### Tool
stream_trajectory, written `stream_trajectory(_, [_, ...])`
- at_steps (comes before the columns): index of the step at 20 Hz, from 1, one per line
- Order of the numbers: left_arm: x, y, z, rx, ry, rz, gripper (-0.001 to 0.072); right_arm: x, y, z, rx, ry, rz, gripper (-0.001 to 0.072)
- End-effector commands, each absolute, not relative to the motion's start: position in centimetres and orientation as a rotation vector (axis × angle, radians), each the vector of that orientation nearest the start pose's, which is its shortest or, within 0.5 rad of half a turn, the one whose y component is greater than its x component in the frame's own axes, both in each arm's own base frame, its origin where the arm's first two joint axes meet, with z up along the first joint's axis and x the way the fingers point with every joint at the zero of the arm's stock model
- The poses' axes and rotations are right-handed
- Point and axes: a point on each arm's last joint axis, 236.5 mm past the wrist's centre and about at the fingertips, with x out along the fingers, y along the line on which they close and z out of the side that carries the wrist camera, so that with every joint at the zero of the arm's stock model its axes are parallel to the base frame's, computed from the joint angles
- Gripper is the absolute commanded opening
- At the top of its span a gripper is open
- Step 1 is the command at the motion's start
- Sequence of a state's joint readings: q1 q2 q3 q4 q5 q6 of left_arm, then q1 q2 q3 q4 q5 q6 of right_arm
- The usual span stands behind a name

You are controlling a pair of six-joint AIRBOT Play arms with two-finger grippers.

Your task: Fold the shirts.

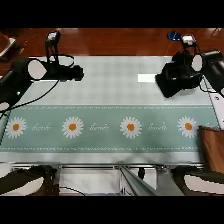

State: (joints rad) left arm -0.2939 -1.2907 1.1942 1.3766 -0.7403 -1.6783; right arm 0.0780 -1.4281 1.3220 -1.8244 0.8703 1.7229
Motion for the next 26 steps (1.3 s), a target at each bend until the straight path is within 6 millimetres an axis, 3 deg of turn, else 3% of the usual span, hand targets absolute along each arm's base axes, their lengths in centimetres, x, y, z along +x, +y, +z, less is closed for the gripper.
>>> stream_trajectory(1, [47.4, -16.8, 7.1, -0.18, 0.774, -0.28, 0.0508, 55.4, -5.1, 9.7, -0.059, 0.603, -0.22, 0.041])
stream_trajectory(3, [48.1, -16.9, 6.4, -0.183, 0.768, -0.276, 0.0507, 57.3, -9.8, 8.9, 0.07, 0.587, -0.322, 0.041])
stream_trajectory(6, [48.6, -17.0, 4.8, -0.182, 0.785, -0.269, 0.0508, 58.6, -13.9, 3.3, 0.147, 0.742, -0.37, 0.041])
stream_trajectory(10, [48.7, -17.0, 3.1, -0.178, 0.82, -0.263, 0.0508, 57.5, -14.3, -5.6, 0.279, 0.975, -0.344, 0.041])
stream_trajectory(12, [48.6, -17.0, 2.7, -0.176, 0.833, -0.262, 0.0508, 56.4, -14.2, -8.4, 0.302, 1.055, -0.352, 0.041])
stream_trajectory(14, [48.1, -17.0, 2.2, -0.172, 0.859, -0.262, 0.0508, 55.6, -14.0, -10.0, 0.312, 1.108, -0.354, 0.0401])
stream_trajectory(15, [47.6, -17.0, 1.8, -0.167, 0.888, -0.262, 0.0508, 55.2, -13.6, -10.5, 0.326, 1.13, -0.348, 0.0342])
stream_trajectory(17, [46.3, -16.8, 0.9, -0.153, 0.956, -0.263, 0.0508, 54.9, -12.3, -10.7, 0.331, 1.163, -0.291, 0.0078])
stream_trajectory(18, [45.6, -16.5, 0.8, -0.133, 0.985, -0.269, 0.0508, 55.0, -11.6, -10.3, 0.336, 1.17, -0.255, 0.0028])
stream_trajectory(19, [45.0, -15.8, 0.9, -0.123, 1.013, -0.264, 0.0508, 55.5, -10.9, -9.0, 0.338, 1.159, -0.208, 0.0028])
stream_trajectory(21, [44.1, -13.6, 2.7, -0.127, 1.042, -0.24, 0.0508, 57.3, -9.6, -4.2, 0.303, 1.079, -0.114, 0.0028])
stream_trajectory(24, [42.0, -10.0, 8.0, -0.159, 0.993, -0.196, 0.0508, 59.3, -7.0, 8.4, 0.261, 0.829, 0.011, 0.0028])
stream_trajectory(26, [39.1, -9.7, 11.3, -0.167, 0.927, -0.211, 0.0508, 58.3, -4.5, 18.4, 0.192, 0.637, 0.08, 0.0027])
